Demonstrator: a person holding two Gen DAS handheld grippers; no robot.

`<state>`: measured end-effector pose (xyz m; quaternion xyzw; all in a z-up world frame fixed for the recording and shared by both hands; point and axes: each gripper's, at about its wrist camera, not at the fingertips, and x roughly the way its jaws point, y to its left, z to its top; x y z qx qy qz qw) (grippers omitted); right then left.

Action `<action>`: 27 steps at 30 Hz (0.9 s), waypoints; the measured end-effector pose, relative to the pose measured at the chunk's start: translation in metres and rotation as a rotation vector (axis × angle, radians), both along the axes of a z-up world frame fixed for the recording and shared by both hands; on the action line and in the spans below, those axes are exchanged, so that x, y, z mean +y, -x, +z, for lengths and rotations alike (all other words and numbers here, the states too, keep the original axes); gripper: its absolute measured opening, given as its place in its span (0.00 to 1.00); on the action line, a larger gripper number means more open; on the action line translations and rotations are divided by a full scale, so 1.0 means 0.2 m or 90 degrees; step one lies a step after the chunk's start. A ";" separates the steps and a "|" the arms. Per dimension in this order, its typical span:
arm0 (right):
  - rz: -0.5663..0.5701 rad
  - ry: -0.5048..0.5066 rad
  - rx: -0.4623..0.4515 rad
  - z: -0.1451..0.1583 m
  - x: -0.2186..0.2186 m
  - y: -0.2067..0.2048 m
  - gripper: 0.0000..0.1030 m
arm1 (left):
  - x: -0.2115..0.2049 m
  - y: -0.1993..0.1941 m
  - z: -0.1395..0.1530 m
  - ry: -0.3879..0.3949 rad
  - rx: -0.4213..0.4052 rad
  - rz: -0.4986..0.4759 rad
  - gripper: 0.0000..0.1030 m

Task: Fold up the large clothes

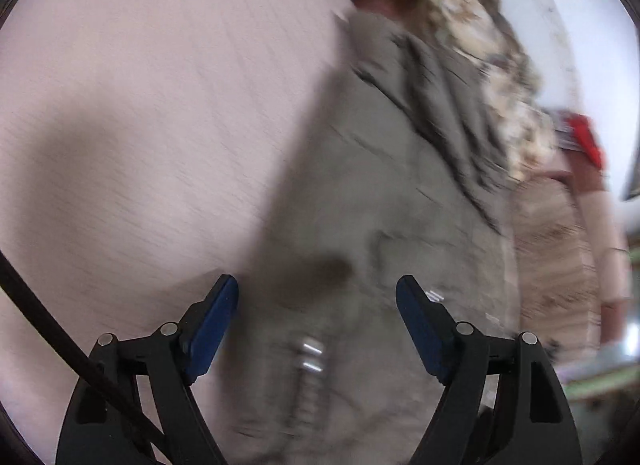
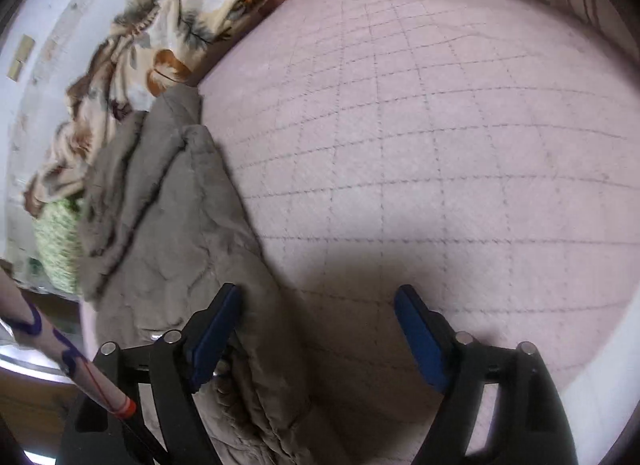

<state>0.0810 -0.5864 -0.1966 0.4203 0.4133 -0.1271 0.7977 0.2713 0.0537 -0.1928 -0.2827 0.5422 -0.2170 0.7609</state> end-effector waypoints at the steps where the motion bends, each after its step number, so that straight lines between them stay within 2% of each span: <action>1: 0.010 -0.012 -0.011 -0.01 -0.01 0.00 0.84 | -0.01 0.01 -0.01 0.009 0.003 -0.003 0.77; 2: 0.018 -0.022 -0.018 -0.01 -0.01 0.00 0.84 | -0.02 0.02 -0.01 0.017 0.002 -0.001 0.77; 4: 0.035 -0.065 -0.044 -0.03 -0.01 0.00 0.84 | 0.00 0.06 -0.03 0.069 0.020 0.003 0.77; 6: 0.056 -0.140 -0.074 -0.06 0.00 -0.01 0.84 | 0.03 0.11 -0.05 0.124 0.046 0.009 0.77; 9: 0.113 -0.244 -0.098 -0.13 0.08 -0.04 0.84 | 0.03 0.22 -0.04 0.122 0.041 0.013 0.77; 12: 0.151 -0.214 -0.098 -0.12 0.17 -0.04 0.84 | 0.00 0.31 -0.05 0.133 0.043 -0.007 0.77; 14: 0.157 -0.221 -0.101 -0.12 0.19 -0.02 0.84 | -0.04 0.36 -0.08 0.140 0.050 -0.027 0.77; 17: 0.153 -0.241 -0.106 -0.12 0.21 0.02 0.83 | -0.11 0.39 -0.07 0.108 0.026 -0.037 0.77; 23: 0.179 -0.230 -0.090 -0.12 0.31 0.11 0.79 | -0.15 0.40 -0.07 0.089 0.023 -0.019 0.77; 27: 0.199 -0.154 -0.072 -0.10 0.45 0.15 0.70 | -0.13 0.40 -0.07 0.079 0.044 0.021 0.77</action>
